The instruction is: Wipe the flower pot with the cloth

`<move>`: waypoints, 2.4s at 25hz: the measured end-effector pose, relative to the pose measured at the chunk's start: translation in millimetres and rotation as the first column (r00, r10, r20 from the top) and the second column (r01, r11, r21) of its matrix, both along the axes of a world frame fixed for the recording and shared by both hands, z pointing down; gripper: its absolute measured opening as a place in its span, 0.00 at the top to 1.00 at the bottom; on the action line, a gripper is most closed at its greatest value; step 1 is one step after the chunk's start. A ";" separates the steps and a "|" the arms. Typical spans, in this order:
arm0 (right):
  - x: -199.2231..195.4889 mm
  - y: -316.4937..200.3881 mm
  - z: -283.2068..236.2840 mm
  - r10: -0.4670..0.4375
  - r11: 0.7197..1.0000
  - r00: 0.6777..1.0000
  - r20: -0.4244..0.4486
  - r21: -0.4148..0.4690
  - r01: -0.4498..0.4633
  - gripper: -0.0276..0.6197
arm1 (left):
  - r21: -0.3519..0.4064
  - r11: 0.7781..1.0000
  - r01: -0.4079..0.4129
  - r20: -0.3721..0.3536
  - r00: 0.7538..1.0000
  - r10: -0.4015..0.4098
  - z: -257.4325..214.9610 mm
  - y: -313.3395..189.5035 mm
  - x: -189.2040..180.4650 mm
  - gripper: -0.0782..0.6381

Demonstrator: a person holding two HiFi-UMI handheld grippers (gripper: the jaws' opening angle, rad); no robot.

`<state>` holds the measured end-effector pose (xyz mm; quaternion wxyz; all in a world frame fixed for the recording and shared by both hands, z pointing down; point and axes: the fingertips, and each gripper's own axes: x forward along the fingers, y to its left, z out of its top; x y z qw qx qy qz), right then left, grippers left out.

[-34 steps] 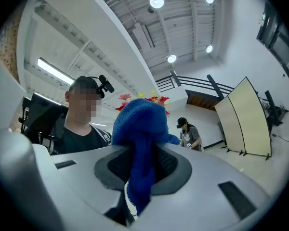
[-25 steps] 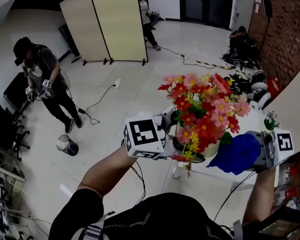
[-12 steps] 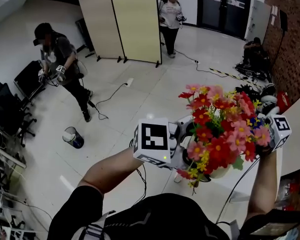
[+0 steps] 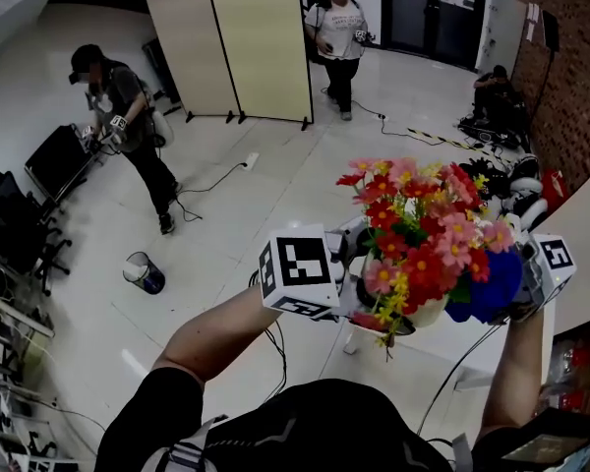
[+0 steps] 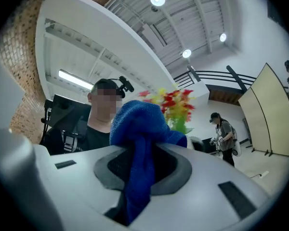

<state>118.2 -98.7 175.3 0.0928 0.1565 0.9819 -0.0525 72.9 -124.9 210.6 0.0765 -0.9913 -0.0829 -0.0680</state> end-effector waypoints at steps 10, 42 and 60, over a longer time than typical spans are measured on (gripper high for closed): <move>-5.6 30.0 -4.9 0.307 0.939 0.946 0.100 0.132 -0.318 0.86 | -0.106 0.972 0.209 0.004 0.978 -0.210 5.6 -55.9 19.4 0.08; -8.1 -50.2 23.4 0.775 0.621 0.597 0.206 -0.079 -0.780 0.86 | -0.122 0.951 0.282 -0.099 0.950 -0.295 -48.6 -88.8 38.8 0.08; 23.5 -93.3 22.2 0.793 0.601 0.553 0.255 -0.177 -0.780 0.86 | -0.093 0.971 0.222 -0.128 0.964 -0.232 -57.4 -62.0 47.0 0.08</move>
